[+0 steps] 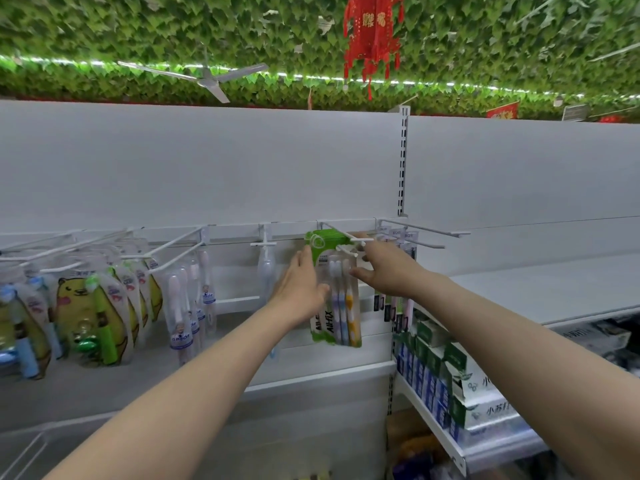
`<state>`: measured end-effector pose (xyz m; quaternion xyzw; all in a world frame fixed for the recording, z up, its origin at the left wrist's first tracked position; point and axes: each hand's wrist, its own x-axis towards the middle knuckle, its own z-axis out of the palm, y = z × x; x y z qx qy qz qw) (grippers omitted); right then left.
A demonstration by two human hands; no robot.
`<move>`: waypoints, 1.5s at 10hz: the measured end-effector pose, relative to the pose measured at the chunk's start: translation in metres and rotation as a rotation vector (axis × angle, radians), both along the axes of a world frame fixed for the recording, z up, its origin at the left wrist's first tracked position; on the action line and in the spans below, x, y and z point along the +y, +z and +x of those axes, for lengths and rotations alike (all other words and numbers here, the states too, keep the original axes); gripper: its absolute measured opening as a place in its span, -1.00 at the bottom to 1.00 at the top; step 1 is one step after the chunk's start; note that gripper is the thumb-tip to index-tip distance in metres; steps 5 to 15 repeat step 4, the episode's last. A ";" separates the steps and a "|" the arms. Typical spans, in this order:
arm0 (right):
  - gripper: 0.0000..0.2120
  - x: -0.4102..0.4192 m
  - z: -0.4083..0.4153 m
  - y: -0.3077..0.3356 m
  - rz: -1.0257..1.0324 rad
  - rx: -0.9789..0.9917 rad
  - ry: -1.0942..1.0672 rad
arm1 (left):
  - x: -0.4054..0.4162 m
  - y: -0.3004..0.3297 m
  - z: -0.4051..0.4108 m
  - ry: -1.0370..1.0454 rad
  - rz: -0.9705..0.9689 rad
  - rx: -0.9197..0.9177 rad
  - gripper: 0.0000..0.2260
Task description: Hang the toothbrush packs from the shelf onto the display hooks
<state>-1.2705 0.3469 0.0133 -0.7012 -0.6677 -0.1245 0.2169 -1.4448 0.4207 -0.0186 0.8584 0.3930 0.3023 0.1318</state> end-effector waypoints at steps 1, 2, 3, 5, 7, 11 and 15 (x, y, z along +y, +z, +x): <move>-0.43 -0.016 -0.010 -0.002 -0.036 0.000 -0.102 | -0.010 -0.002 -0.020 -0.054 0.056 0.073 -0.34; -0.32 -0.034 -0.024 -0.003 -0.083 0.015 -0.174 | -0.022 -0.001 -0.046 -0.117 0.070 0.141 -0.36; -0.33 -0.049 -0.046 -0.007 -0.102 -0.017 -0.238 | -0.030 -0.001 -0.079 -0.152 0.096 0.167 -0.35; -0.33 -0.063 -0.080 -0.009 -0.110 -0.022 -0.265 | -0.030 0.002 -0.117 -0.114 0.126 0.216 -0.34; -0.33 -0.063 -0.080 -0.009 -0.110 -0.022 -0.265 | -0.030 0.002 -0.117 -0.114 0.126 0.216 -0.34; -0.33 -0.063 -0.080 -0.009 -0.110 -0.022 -0.265 | -0.030 0.002 -0.117 -0.114 0.126 0.216 -0.34; -0.33 -0.063 -0.080 -0.009 -0.110 -0.022 -0.265 | -0.030 0.002 -0.117 -0.114 0.126 0.216 -0.34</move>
